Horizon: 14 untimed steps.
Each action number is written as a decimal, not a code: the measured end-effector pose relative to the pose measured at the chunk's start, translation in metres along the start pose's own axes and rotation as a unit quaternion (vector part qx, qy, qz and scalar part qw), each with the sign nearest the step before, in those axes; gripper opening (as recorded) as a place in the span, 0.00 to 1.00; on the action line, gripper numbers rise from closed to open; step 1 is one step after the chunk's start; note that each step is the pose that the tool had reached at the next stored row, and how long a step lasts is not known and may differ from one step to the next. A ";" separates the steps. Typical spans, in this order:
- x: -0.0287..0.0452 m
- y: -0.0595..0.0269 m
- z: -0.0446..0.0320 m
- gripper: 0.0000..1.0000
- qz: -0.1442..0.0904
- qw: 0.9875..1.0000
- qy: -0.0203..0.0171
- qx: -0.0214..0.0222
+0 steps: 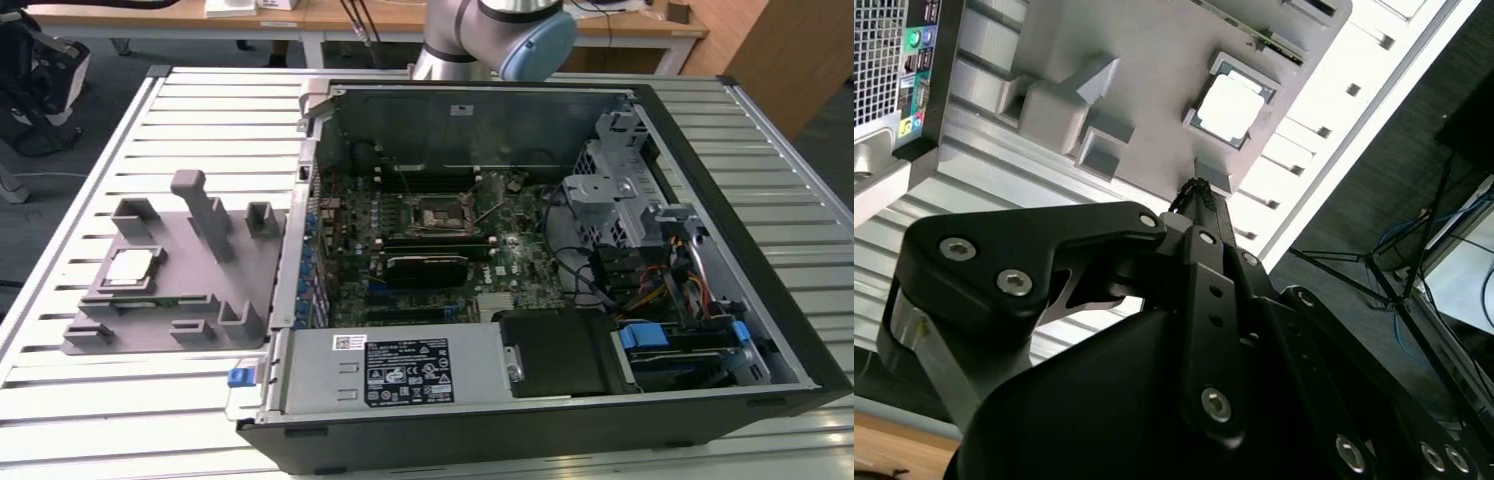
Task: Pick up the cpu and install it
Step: 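Reach for the cpu, then pick up the cpu and move it towards the insertion slot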
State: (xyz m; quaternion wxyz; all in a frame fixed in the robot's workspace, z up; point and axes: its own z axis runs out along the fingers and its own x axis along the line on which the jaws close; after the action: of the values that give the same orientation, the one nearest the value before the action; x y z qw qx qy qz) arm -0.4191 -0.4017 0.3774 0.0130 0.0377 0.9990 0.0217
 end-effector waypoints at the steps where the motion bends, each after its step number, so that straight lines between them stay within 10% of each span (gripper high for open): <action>1: 0.0013 -0.0001 0.0002 0.11 0.000 1.000 0.000 0.000; 14: 0.0106 -0.0011 0.0076 0.11 0.000 1.000 0.000 0.000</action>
State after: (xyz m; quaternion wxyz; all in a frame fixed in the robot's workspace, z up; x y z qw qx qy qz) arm -0.4294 -0.4017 0.3696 0.0130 0.0377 0.9990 0.0217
